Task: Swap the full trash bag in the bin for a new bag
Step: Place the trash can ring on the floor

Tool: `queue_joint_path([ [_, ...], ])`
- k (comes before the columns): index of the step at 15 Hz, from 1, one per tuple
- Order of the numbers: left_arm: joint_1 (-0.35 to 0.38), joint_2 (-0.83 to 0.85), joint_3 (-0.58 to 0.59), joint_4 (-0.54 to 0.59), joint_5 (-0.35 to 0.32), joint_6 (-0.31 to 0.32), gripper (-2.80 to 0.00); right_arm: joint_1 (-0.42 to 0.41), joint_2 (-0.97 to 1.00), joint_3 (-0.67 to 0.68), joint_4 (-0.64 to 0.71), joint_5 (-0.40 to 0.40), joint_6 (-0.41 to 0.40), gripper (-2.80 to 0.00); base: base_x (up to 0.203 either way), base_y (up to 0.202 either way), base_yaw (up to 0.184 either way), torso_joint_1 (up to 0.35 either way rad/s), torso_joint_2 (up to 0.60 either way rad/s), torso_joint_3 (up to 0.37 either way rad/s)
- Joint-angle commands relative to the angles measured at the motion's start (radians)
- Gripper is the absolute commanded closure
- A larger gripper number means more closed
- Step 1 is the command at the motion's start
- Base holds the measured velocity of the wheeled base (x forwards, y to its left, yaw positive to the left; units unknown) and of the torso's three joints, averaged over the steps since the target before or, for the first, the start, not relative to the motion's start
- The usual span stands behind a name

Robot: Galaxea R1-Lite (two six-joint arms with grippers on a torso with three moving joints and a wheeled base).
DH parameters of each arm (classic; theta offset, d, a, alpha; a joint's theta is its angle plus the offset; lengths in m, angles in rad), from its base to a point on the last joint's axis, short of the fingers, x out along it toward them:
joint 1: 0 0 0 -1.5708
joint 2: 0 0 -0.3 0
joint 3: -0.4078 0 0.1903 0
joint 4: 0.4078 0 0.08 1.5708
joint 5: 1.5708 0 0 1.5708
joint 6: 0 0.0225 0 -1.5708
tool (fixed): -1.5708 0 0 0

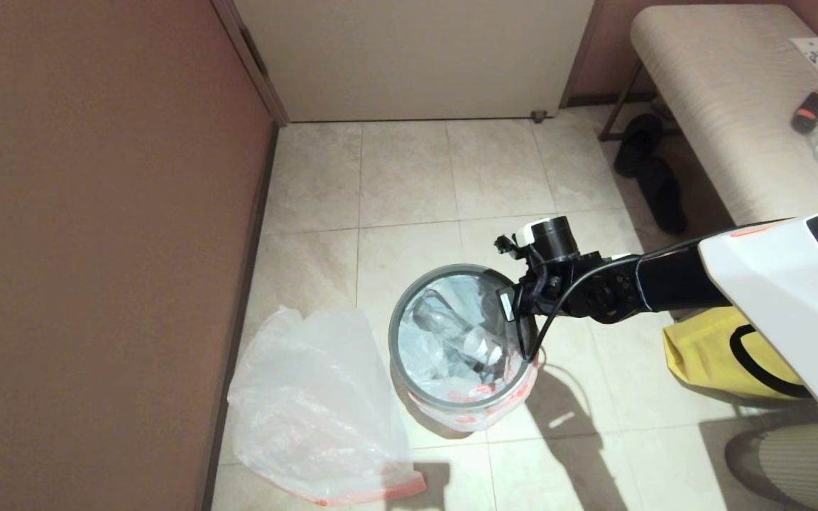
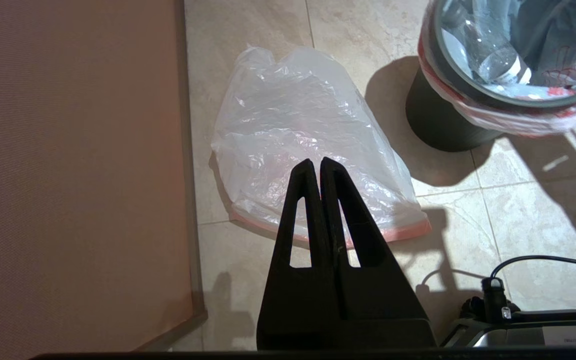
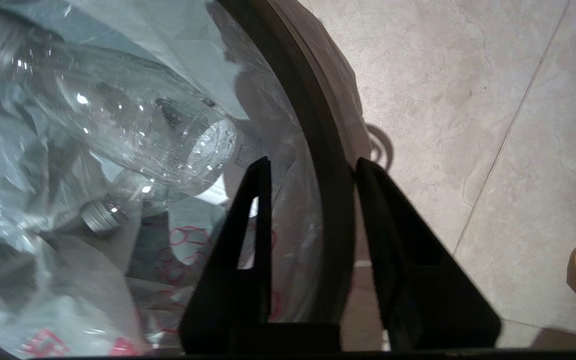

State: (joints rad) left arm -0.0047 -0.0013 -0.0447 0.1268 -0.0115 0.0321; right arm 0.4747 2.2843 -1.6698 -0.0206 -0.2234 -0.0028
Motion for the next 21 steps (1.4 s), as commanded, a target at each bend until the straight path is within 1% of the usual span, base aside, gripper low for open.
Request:
queue_joint_path([
  [1, 0.0, 0.001, 0.0, 0.001, -0.001, 0.0, 0.0, -0.001, 0.001, 0.004, -0.001, -0.002, 0.0, -2.8, 0.0, 0.0, 0.0, 0.0, 0.0, 0.0],
  [3, 0.0, 0.001, 0.0, 0.001, -0.001, 0.0, 0.0, -0.001, 0.0, 0.012, -0.003, -0.009, 0.0, -2.8, 0.0, 0.0, 0.0, 0.0, 0.0, 0.0],
  [5, 0.0, 0.001, 0.0, 0.001, -0.001, 0.0, 0.0, -0.001, 0.005, 0.012, -0.029, -0.048, -0.002, -2.8, 0.0, 0.0, 0.0, 0.0, 0.0, 0.0],
  [7, 0.0, 0.001, 0.0, 0.001, -0.001, 0.0, 0.0, -0.004, 0.004, 0.018, -0.05, -0.051, -0.008, -2.8, 0.0, 0.0, 0.0, 0.0, 0.0, 0.0],
  [12, 0.0, 0.001, 0.0, 0.001, -0.001, 0.0, 0.0, -0.013, 0.033, 0.016, -0.054, -0.069, -0.018, -2.8, 0.0, 0.0, 0.0, 0.0, 0.0, 0.0],
  [13, 0.0, 0.001, 0.0, 0.001, -0.001, 0.0, 0.0, -0.013, 0.038, 0.016, -0.062, -0.07, -0.019, 0.0, 0.0, 0.0, 0.0, 0.0, 0.0, 0.0],
  [15, 0.0, 0.001, 0.0, 0.001, -0.001, 0.0, 0.0, -0.014, 0.044, 0.018, -0.106, -0.071, -0.022, 0.0, 0.0, 0.0, 0.0, 0.0, 0.0, 0.0],
  [21, 0.0, 0.001, 0.0, 0.001, -0.001, 0.0, 0.0, -0.018, 0.041, 0.018, -0.11, -0.071, -0.023, 0.0, 0.0, 0.0, 0.0, 0.0, 0.0, 0.0],
])
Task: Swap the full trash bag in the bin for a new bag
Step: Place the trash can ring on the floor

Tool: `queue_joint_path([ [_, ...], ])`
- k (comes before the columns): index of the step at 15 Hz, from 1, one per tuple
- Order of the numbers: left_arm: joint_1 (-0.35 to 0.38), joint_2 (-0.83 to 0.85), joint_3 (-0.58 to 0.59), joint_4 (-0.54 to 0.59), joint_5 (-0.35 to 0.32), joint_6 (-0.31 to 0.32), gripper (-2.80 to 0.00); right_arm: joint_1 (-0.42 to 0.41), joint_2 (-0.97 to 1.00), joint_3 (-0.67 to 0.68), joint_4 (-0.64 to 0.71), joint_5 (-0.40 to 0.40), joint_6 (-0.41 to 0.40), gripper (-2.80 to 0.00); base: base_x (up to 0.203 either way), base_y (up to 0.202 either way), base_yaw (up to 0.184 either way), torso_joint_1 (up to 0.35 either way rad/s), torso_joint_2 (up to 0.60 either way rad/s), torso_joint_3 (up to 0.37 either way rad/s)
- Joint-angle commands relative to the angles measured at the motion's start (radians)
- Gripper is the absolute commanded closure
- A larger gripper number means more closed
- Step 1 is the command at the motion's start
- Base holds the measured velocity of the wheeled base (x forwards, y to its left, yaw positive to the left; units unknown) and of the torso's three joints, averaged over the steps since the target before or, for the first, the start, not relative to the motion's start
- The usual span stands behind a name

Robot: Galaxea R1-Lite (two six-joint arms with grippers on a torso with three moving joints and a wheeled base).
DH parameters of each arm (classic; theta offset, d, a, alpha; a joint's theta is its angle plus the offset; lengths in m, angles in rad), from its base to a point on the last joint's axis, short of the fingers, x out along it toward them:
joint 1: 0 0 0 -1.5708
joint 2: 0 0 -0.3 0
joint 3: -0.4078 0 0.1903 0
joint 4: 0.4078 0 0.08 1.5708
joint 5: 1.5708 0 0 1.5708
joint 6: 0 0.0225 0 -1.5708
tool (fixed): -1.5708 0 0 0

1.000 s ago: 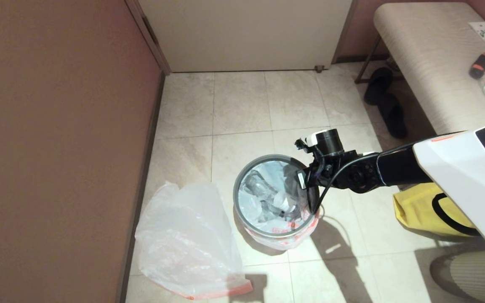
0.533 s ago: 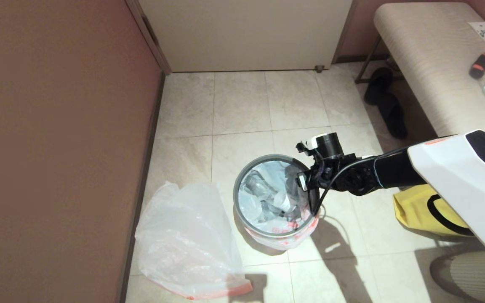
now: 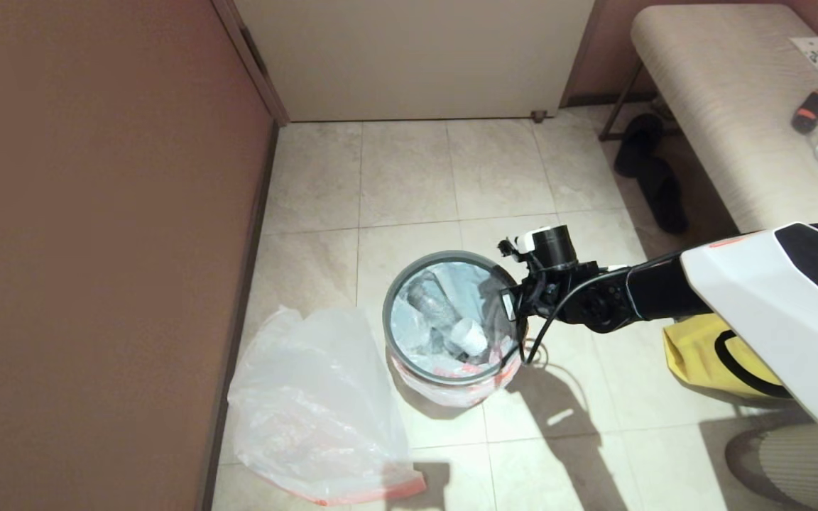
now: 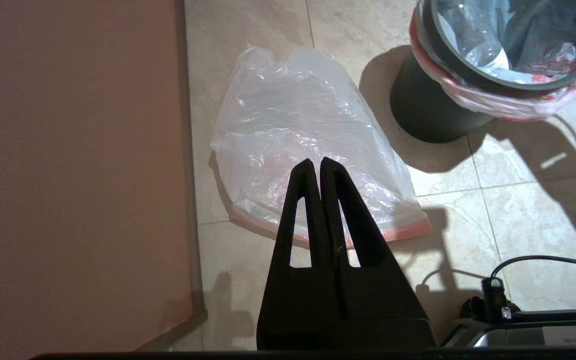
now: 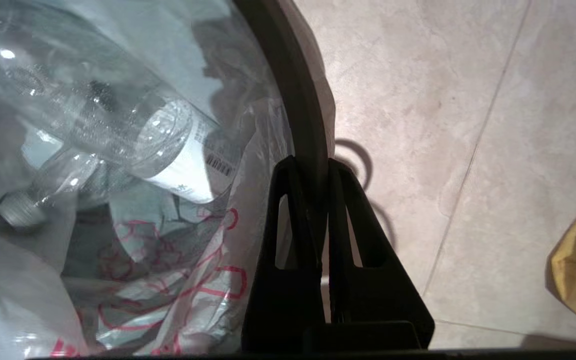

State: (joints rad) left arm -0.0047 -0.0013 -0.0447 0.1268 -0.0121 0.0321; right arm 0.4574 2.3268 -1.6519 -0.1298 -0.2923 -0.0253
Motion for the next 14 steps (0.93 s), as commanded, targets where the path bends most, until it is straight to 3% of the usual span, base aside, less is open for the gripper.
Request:
queue_joint_path([
  [1, 0.0, 0.001, 0.0, 0.001, 0.0, 0.0, 0.0, 0.0, -0.005, 0.0, -0.001, -0.002, -0.001, 0.0, 0.0, 0.0, 0.0, 0.0, 0.0, 0.0],
  [9, 0.0, 0.001, 0.0, 0.0, 0.0, 0.0, 0.0, 0.01, -0.094, 0.037, 0.007, -0.014, -0.011, 0.0, 0.0, 0.0, 0.0, 0.0, 0.0, 0.0],
  [14, 0.0, 0.001, 0.0, 0.001, 0.0, 0.0, 0.0, 0.043, -0.254, 0.114, 0.055, -0.013, 0.022, 0.0, 0.0, 0.0, 0.0, 0.0, 0.0, 0.0],
])
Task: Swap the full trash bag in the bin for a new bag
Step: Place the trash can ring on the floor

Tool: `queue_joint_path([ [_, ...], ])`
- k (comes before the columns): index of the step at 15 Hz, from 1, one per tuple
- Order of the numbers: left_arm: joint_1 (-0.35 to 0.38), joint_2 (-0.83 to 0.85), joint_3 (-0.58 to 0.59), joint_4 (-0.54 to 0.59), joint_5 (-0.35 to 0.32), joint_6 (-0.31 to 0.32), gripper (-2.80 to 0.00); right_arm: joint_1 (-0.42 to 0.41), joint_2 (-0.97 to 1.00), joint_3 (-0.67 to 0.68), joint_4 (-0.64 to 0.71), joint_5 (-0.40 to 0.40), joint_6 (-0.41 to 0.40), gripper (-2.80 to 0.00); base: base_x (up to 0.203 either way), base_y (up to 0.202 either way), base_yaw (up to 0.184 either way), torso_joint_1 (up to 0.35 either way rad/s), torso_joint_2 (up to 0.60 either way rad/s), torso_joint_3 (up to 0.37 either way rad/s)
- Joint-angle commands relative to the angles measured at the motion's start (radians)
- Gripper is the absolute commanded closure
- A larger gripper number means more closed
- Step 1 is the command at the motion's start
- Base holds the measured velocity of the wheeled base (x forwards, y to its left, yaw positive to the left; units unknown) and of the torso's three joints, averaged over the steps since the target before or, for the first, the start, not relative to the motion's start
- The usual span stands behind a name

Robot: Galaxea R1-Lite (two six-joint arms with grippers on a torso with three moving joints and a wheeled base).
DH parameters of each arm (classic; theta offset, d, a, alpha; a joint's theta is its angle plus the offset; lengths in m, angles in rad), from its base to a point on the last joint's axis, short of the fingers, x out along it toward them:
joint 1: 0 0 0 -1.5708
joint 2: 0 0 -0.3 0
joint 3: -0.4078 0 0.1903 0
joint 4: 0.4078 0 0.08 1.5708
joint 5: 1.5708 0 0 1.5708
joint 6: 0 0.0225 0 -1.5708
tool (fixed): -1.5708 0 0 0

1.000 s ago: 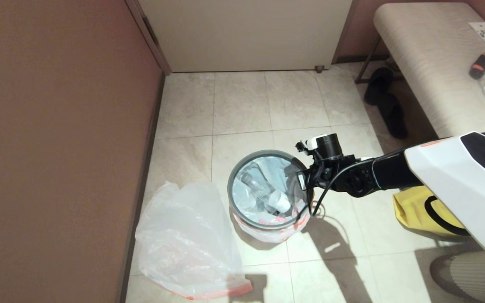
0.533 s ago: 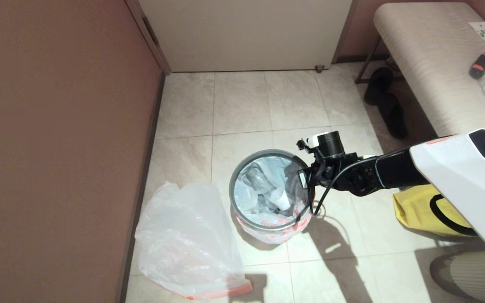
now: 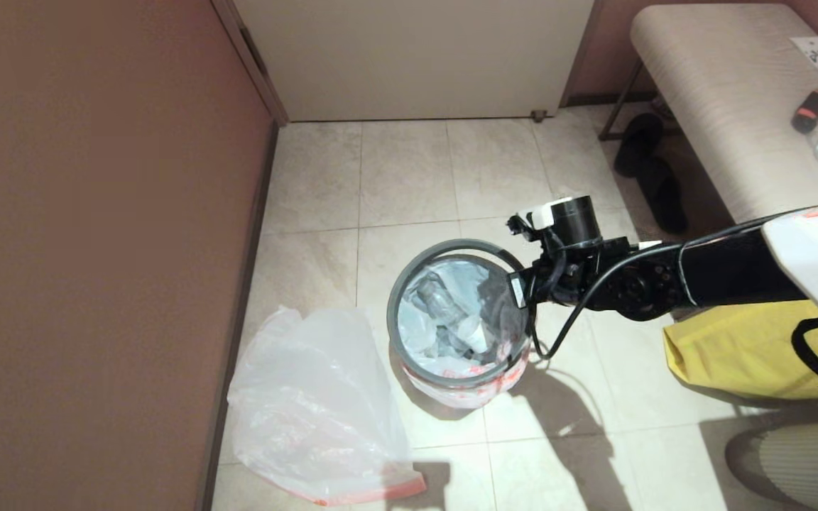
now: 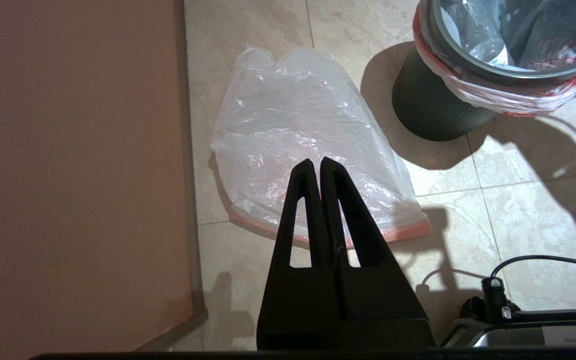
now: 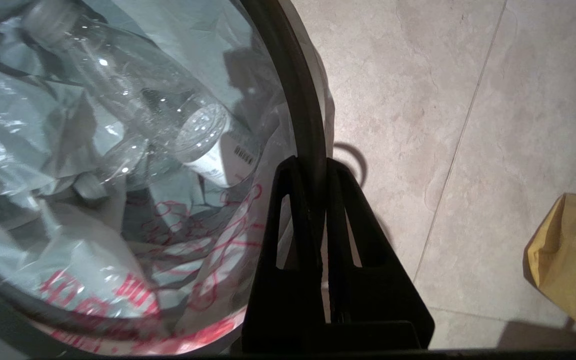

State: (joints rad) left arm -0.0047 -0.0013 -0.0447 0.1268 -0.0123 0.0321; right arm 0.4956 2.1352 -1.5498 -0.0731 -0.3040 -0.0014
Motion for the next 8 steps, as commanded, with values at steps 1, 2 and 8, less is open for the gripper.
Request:
queue_joint_path([
  [1, 0.0, 0.001, 0.0, 0.001, 0.0, 0.0, 0.0, 0.01, -0.108, 0.018, 0.039, -0.001, 0.024, 0.0, 0.0, 0.0, 0.0, 0.0, 0.0, 0.0],
  [2, 0.0, 0.001, 0.0, 0.001, 0.0, 0.0, 0.0, 0.012, -0.163, 0.021, 0.098, -0.001, 0.056, 0.0, 0.0, 0.0, 0.0, 0.0, 0.0, 0.0],
  [8, 0.0, 0.001, 0.0, 0.001, 0.0, 0.0, 0.0, -0.107, -0.41, 0.024, 0.366, 0.003, 0.203, 0.0, 0.0, 0.0, 0.0, 0.0, 0.0, 0.0],
])
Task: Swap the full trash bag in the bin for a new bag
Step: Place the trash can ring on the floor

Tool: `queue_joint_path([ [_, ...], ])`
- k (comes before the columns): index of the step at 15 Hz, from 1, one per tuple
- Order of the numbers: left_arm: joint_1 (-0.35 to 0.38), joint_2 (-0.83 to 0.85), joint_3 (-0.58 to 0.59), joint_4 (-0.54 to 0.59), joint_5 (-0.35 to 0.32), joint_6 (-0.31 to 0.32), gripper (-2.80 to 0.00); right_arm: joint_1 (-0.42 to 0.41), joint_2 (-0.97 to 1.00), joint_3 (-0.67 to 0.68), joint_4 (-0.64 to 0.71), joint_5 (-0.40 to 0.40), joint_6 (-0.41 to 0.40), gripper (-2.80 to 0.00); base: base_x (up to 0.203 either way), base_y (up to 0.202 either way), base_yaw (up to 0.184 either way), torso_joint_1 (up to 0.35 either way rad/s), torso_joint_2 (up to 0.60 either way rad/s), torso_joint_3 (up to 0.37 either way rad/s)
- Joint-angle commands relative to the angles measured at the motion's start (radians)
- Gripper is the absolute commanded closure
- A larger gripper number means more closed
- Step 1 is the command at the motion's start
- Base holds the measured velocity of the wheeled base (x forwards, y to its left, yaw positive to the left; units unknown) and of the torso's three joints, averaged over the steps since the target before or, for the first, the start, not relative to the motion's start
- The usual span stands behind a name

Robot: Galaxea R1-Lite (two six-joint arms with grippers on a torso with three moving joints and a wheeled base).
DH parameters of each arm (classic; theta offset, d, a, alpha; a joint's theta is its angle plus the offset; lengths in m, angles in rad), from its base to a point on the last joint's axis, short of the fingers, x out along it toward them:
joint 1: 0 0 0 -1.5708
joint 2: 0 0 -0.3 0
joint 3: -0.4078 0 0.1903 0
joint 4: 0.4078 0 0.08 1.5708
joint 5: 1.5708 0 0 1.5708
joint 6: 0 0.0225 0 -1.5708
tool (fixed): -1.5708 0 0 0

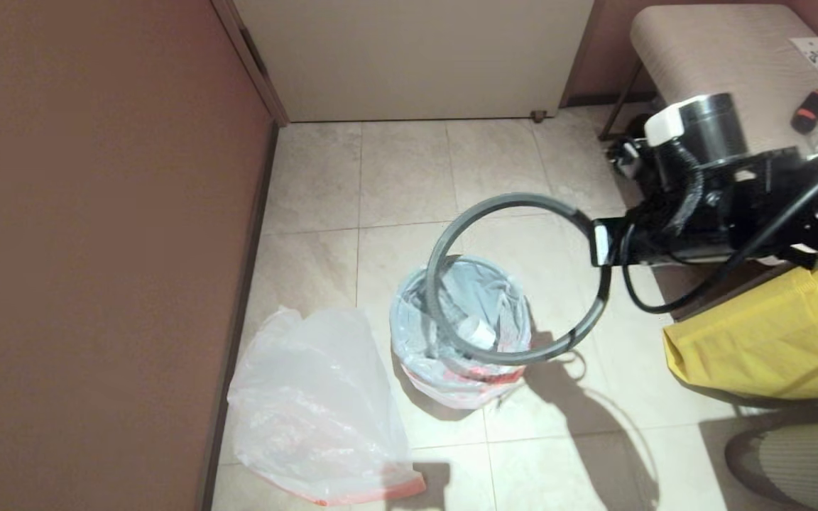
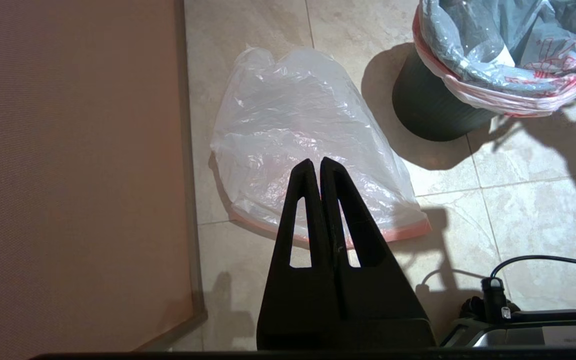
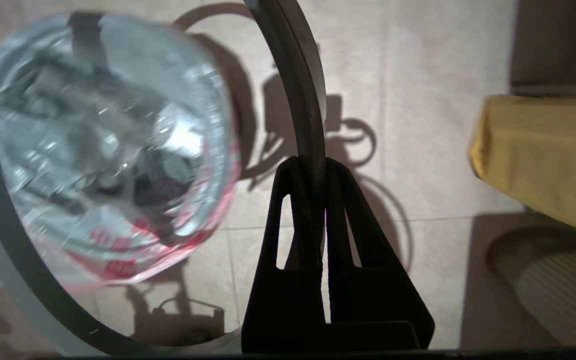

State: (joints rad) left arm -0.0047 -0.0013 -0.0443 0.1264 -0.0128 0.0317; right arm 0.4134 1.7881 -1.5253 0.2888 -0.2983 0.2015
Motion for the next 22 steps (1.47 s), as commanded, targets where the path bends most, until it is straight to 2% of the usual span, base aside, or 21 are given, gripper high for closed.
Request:
queue_joint_path([
  [1, 0.0, 0.001, 0.0, 0.001, 0.0, 0.0, 0.0, -0.097, -0.079, 0.0, 0.018, 0.0, 0.012, 0.0, 0.0, 0.0, 0.0, 0.0, 0.0, 0.0],
  [3, 0.0, 0.001, 0.0, 0.001, 0.0, 0.001, 0.0, -0.262, -0.095, 0.013, 0.047, 0.004, 0.015, 0.0, 0.0, 0.0, 0.0, 0.0, 0.0, 0.0],
  [5, 0.0, 0.001, 0.0, 0.001, 0.0, 0.001, 0.0, -0.414, -0.096, 0.056, 0.058, 0.05, -0.019, 0.0, 0.0, 0.0, 0.0, 0.0, 0.0, 0.0],
  [7, 0.0, 0.001, 0.0, 0.001, 0.0, 0.001, 0.0, -0.502, -0.052, 0.123, 0.021, 0.105, -0.064, 0.0, 0.0, 0.0, 0.0, 0.0, 0.0, 0.0],
  [12, 0.0, 0.001, 0.0, 0.001, 0.0, 0.001, 0.0, -0.543, 0.192, 0.291, -0.286, 0.146, -0.186, 0.0, 0.0, 0.0, 0.0, 0.0, 0.0, 0.0],
  [16, 0.0, 0.001, 0.0, 0.001, 0.0, 0.001, 0.0, -0.545, 0.488, 0.318, -0.544, 0.176, -0.262, 0.0, 0.0, 0.0, 0.0, 0.0, 0.0, 0.0],
  [18, 0.0, 0.001, 0.0, 0.001, 0.0, 0.001, 0.0, -0.536, 0.605, 0.319, -0.657, 0.253, -0.314, 0.0, 0.0, 0.0, 0.0, 0.0, 0.0, 0.0],
  [20, 0.0, 0.001, 0.0, 0.001, 0.0, 0.001, 0.0, -0.507, 0.675, 0.306, -0.7, 0.307, -0.334, 0.0, 0.0, 0.0, 0.0, 0.0, 0.0, 0.0],
  [21, 0.0, 0.001, 0.0, 0.001, 0.0, 0.001, 0.0, -0.498, 0.696, 0.301, -0.705, 0.306, -0.337, -2.8, 0.0, 0.0, 0.0, 0.0, 0.0, 0.0],
  [22, 0.0, 0.001, 0.0, 0.001, 0.0, 0.001, 0.0, -0.497, 0.711, 0.302, -0.702, 0.284, -0.339, -2.8, 0.0, 0.0, 0.0, 0.0, 0.0, 0.0],
])
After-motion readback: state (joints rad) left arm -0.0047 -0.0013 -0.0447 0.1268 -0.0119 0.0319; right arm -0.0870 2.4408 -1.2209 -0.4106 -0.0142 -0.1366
